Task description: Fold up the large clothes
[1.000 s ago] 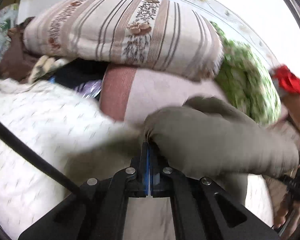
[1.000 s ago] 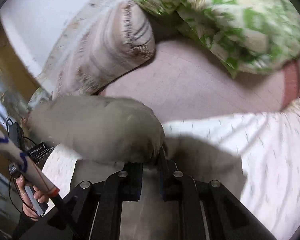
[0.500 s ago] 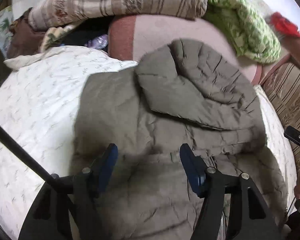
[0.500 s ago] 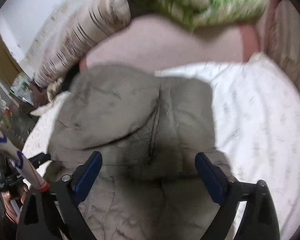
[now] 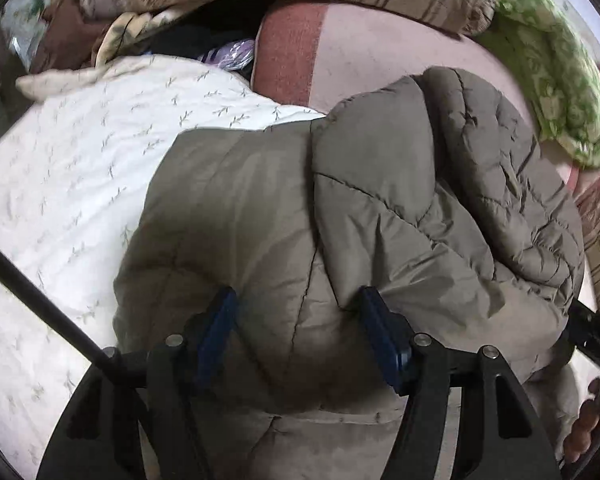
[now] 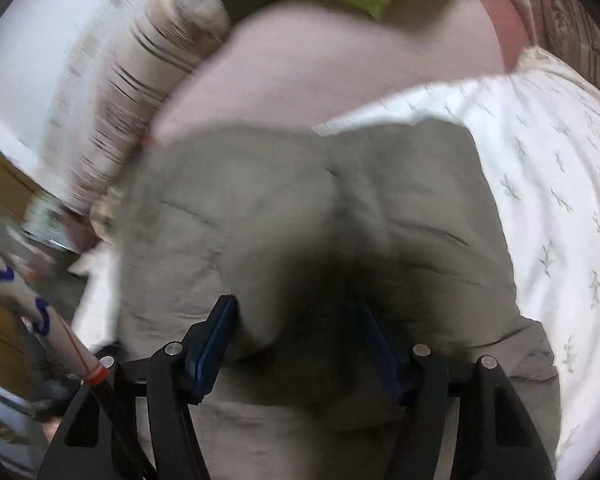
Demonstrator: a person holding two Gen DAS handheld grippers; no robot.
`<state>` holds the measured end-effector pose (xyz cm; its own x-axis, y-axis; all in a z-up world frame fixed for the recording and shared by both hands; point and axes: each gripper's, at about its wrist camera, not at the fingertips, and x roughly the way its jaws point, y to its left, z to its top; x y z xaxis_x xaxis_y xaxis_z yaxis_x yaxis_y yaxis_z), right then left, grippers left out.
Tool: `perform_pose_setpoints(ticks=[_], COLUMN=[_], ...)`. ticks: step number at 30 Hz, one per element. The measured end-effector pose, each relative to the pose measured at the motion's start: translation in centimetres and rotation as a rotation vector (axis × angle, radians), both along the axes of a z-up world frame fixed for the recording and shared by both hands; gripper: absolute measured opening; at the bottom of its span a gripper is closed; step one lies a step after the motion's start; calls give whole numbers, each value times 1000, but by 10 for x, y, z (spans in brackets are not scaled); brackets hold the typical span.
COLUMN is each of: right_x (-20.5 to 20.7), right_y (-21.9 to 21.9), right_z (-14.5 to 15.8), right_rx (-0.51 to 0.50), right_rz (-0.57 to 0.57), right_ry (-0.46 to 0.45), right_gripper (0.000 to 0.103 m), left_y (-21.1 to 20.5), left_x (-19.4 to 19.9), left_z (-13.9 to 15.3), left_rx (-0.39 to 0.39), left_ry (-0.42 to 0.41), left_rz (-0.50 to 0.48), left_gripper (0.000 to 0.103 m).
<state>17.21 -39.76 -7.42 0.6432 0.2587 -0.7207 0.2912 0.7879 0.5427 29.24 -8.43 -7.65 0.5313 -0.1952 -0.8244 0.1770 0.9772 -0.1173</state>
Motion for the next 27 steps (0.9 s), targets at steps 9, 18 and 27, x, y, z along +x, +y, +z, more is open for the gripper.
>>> perform_pose_setpoints(ticks=[9,18,27], right_x=[-63,-189,-286], right_y=[10,24,-13], right_z=[53,56,39], right_rx=[-43,-12,-49], right_rz=[11,3,-187], right_ry=[-137,-124,71], right_gripper=[96,96,96], left_y=[34,116,176], left_x=[-38,-180,-242], left_z=[36,39,16], left_rx=[-112,-39,62], left_ry=[18,-9,21], left_rz=[57,139,174], left_gripper=[64,69,70])
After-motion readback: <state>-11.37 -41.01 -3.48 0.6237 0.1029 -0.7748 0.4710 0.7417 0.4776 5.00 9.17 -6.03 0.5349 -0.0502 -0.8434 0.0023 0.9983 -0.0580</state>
